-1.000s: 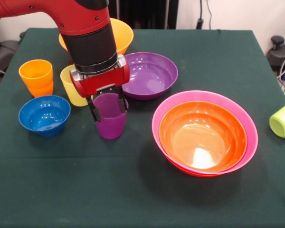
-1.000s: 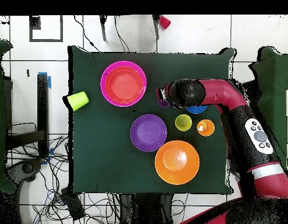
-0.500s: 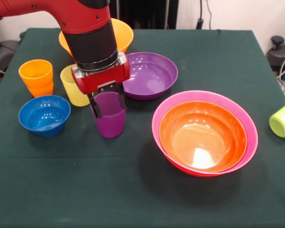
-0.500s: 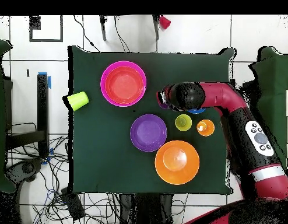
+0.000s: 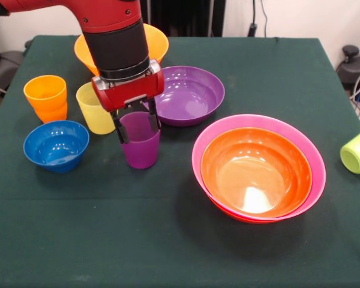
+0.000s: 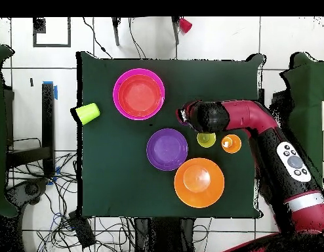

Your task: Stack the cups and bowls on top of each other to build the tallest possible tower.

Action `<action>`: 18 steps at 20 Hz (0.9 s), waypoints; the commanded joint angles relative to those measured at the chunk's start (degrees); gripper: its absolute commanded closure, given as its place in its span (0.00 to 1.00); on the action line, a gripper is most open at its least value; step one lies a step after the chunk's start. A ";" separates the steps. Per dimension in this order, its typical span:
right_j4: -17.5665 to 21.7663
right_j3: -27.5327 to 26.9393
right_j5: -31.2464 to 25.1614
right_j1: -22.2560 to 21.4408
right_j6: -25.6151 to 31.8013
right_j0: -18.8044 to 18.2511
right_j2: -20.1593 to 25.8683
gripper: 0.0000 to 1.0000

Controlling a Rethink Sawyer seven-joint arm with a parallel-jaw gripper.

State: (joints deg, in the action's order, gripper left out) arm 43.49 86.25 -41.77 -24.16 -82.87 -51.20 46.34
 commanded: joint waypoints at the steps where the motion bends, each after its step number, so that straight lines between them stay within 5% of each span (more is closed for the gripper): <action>1: 4.22 4.02 -0.50 1.19 11.09 0.76 -2.90 0.00; 18: 2.23 -5.66 -6.90 6.95 21.49 -0.17 -0.68 0.00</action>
State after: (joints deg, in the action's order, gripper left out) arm 43.56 84.81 -41.46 -23.04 -82.87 -51.63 46.46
